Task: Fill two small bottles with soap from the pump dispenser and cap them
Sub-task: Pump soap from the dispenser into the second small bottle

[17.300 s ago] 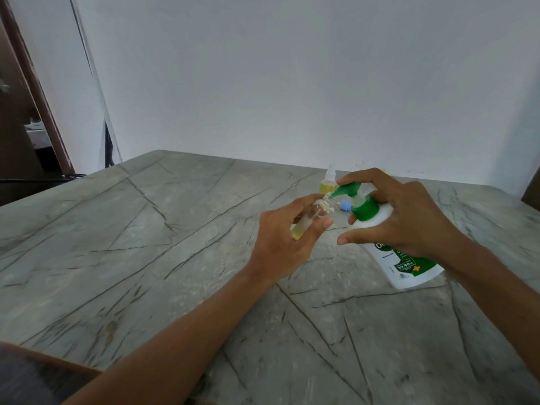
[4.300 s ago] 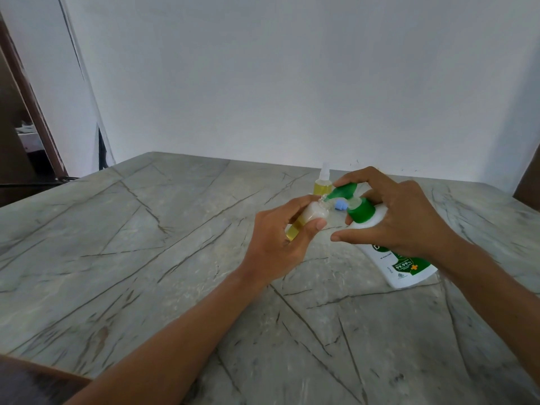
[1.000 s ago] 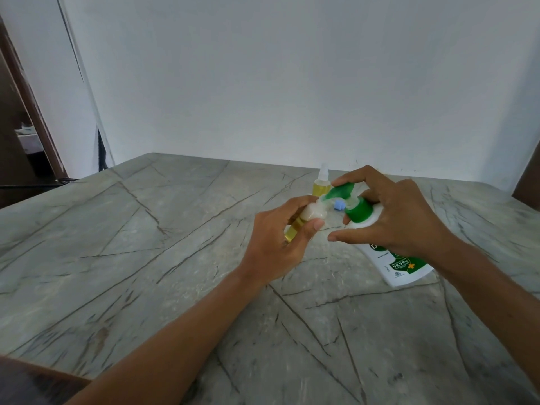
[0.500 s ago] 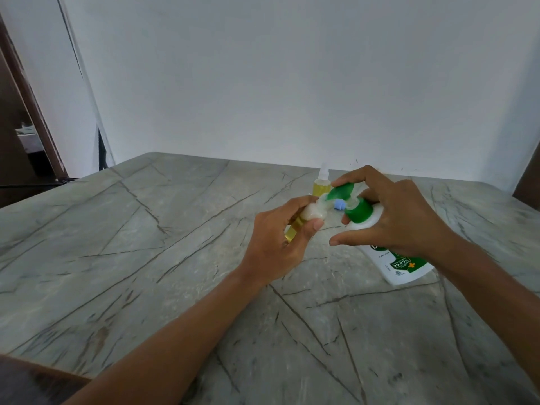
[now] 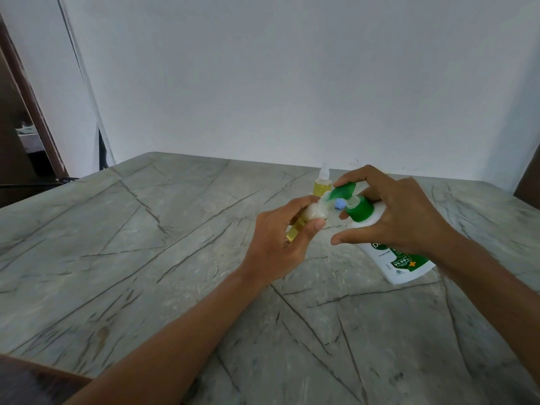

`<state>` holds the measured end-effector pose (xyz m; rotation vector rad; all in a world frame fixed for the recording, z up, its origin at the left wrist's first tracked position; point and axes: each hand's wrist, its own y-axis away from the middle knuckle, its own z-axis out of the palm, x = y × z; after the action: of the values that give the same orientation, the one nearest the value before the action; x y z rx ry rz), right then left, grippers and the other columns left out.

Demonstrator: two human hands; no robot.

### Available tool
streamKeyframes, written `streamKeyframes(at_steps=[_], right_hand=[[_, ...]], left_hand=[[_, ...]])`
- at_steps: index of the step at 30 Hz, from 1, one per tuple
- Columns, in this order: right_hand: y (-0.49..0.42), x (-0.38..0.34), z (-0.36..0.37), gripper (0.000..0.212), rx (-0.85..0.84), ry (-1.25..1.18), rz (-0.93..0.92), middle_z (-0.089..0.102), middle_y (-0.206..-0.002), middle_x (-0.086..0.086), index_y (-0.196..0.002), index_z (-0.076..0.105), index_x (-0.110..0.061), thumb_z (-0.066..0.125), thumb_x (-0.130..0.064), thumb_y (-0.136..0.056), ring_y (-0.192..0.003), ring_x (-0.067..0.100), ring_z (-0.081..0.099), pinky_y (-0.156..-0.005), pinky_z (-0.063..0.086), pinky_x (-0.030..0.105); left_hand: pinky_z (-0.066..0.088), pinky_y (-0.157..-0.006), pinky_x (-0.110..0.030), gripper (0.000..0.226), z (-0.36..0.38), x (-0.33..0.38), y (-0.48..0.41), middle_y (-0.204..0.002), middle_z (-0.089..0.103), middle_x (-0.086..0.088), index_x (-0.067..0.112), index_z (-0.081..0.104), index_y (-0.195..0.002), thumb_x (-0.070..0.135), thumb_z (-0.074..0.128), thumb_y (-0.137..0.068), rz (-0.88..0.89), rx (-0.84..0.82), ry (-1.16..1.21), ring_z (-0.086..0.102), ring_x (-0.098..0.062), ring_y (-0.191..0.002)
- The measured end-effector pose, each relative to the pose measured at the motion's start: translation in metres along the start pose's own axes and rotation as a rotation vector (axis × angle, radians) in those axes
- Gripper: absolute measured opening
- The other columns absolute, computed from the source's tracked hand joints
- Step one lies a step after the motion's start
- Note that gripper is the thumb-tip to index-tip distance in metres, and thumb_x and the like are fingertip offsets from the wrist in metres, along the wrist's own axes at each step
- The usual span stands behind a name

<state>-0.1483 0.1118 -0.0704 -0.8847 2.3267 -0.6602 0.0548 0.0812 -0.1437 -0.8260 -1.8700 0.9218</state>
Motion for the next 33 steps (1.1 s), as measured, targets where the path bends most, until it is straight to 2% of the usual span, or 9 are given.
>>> streamKeyframes(at_steps=[3, 7, 9, 11, 14, 21, 24, 29, 33], right_hand=[[0.0002, -0.0003, -0.0005, 0.073, -0.013, -0.018, -0.016, 0.069, -0.084, -0.021, -0.112, 0.044, -0.053, 0.08, -0.063, -0.049, -0.077, -0.006, 0.066, -0.066, 0.049, 0.006], [0.0, 0.0001, 0.0006, 0.071, 0.004, 0.024, -0.002, 0.071, -0.078, -0.014, -0.11, 0.043, -0.054, 0.078, -0.066, -0.05, -0.07, 0.002, 0.067, -0.065, 0.053, 0.017], [0.0, 0.0006, 0.0012, 0.066, 0.023, 0.027, 0.003, 0.068, -0.079, -0.021, -0.106, 0.045, -0.053, 0.08, -0.063, -0.051, -0.075, -0.002, 0.066, -0.066, 0.053, 0.013], [0.0001, 0.0005, 0.0018, 0.06, 0.043, 0.02, -0.005, 0.059, -0.082, -0.032, -0.103, 0.048, -0.049, 0.08, -0.058, -0.053, -0.082, -0.014, 0.062, -0.066, 0.049, 0.005], [-0.0004, -0.0007, 0.0019, 0.06, 0.052, 0.008, -0.002, 0.054, -0.082, -0.036, -0.103, 0.051, -0.043, 0.082, -0.054, -0.053, -0.079, -0.022, 0.058, -0.063, 0.045, 0.0], [0.0003, -0.0004, -0.0001, 0.07, 0.004, 0.003, 0.011, 0.071, -0.081, -0.017, -0.11, 0.045, -0.051, 0.08, -0.063, -0.05, -0.075, -0.005, 0.067, -0.068, 0.052, 0.011], [0.0001, -0.0019, 0.0001, 0.068, 0.015, 0.019, 0.0, 0.068, -0.076, -0.019, -0.108, 0.046, -0.05, 0.081, -0.06, -0.05, -0.072, -0.004, 0.066, -0.065, 0.051, 0.01], [0.0, -0.0028, 0.0014, 0.062, 0.063, 0.022, -0.01, 0.057, -0.078, -0.035, -0.106, 0.052, -0.039, 0.085, -0.048, -0.054, -0.075, -0.018, 0.06, -0.062, 0.045, 0.0], [-0.0009, -0.0038, 0.0017, 0.059, 0.063, 0.017, -0.011, 0.052, -0.085, -0.039, -0.103, 0.052, -0.037, 0.083, -0.049, -0.055, -0.076, -0.027, 0.055, -0.062, 0.041, -0.004]], left_hand=[[0.057, -0.061, -0.033, 0.038, -0.0005, 0.0006, 0.0001, -0.095, 0.072, 0.0, 0.008, 0.064, -0.122, 0.033, 0.061, -0.093, -0.01, 0.005, 0.019, 0.067, -0.014, -0.078], [0.056, -0.061, -0.033, 0.038, -0.001, 0.0007, -0.0005, -0.093, 0.072, 0.0, 0.007, 0.064, -0.121, 0.032, 0.061, -0.093, -0.007, 0.008, 0.021, 0.066, -0.014, -0.076], [0.056, -0.061, -0.033, 0.039, -0.0009, 0.0006, -0.0002, -0.094, 0.072, 0.0, 0.008, 0.064, -0.122, 0.033, 0.061, -0.093, -0.002, 0.006, 0.009, 0.066, -0.014, -0.077], [0.056, -0.062, -0.034, 0.04, -0.0005, 0.0007, 0.0007, -0.096, 0.072, -0.002, 0.008, 0.064, -0.122, 0.035, 0.06, -0.093, 0.001, -0.007, -0.004, 0.066, -0.015, -0.078], [0.057, -0.063, -0.036, 0.042, 0.0001, 0.0008, 0.0011, -0.098, 0.073, -0.003, 0.007, 0.064, -0.123, 0.037, 0.059, -0.093, -0.004, -0.026, 0.006, 0.068, -0.017, -0.079], [0.057, -0.062, -0.037, 0.041, 0.0, 0.0011, 0.0008, -0.095, 0.072, -0.001, 0.008, 0.063, -0.123, 0.035, 0.06, -0.093, -0.022, 0.005, 0.03, 0.067, -0.015, -0.077], [0.057, -0.062, -0.037, 0.041, -0.0001, 0.0014, 0.0003, -0.094, 0.072, -0.001, 0.008, 0.063, -0.123, 0.036, 0.06, -0.093, -0.025, 0.004, 0.029, 0.067, -0.016, -0.077], [0.058, -0.062, -0.039, 0.042, 0.0002, 0.0015, 0.0011, -0.096, 0.072, -0.004, 0.007, 0.063, -0.123, 0.036, 0.059, -0.093, -0.025, -0.004, 0.027, 0.068, -0.018, -0.079], [0.057, -0.062, -0.039, 0.041, 0.0004, 0.0012, 0.0009, -0.098, 0.073, -0.004, 0.007, 0.063, -0.123, 0.035, 0.059, -0.093, -0.022, -0.016, 0.023, 0.068, -0.018, -0.08]])
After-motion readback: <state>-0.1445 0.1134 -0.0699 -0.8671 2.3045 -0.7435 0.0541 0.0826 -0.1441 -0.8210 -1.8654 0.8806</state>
